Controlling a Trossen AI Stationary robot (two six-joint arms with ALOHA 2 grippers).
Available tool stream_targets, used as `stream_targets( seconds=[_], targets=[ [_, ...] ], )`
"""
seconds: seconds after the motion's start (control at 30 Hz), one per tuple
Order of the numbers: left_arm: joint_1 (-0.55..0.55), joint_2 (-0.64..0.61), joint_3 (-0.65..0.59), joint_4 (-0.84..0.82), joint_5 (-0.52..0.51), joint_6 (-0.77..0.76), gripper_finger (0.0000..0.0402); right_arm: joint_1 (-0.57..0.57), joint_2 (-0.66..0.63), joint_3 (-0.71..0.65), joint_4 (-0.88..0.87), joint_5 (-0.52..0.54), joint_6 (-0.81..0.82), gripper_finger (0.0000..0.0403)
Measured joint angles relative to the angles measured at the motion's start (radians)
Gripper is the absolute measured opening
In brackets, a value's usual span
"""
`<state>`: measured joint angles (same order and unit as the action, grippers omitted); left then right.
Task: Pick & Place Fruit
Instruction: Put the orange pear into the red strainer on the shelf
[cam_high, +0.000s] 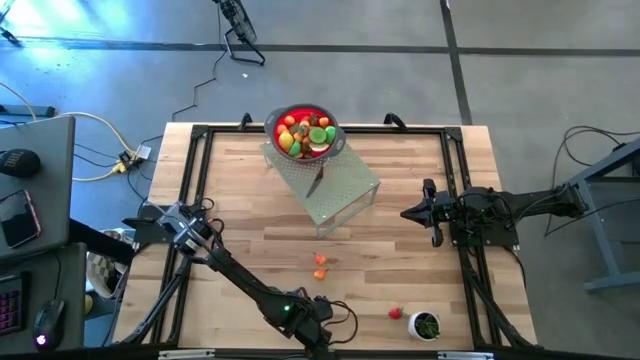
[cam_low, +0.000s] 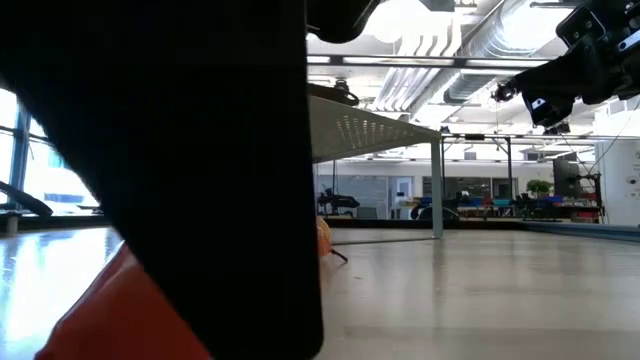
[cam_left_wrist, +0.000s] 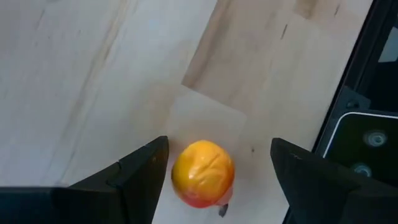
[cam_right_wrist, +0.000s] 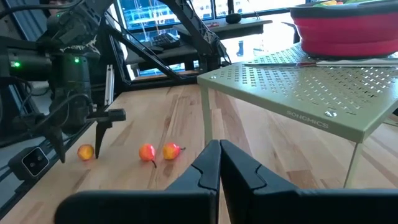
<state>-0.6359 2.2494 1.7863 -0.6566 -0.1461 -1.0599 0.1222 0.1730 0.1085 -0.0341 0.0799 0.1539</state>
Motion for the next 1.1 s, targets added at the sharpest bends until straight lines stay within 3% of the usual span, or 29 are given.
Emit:
stream_targets(
  seconds=[0.17, 0.6, 1.1],
  targets=[
    [0.000, 0.000, 0.000, 0.000, 0.005, -0.001, 0.0269, 0.000, 0.000, 0.000, -0.003, 0.000, 0.000, 0.0002],
    [0.003, 0.000, -0.001, -0.046, 0.043, -0.018, 0.0165, 0.000, 0.000, 0.000, -0.001, 0.000, 0.000, 0.0002],
    [0.002, 0.001, -0.001, -0.059, 0.059, -0.018, 0.0129, 0.000, 0.000, 0.000, 0.000, 0.000, 0.000, 0.0002]
  ],
)
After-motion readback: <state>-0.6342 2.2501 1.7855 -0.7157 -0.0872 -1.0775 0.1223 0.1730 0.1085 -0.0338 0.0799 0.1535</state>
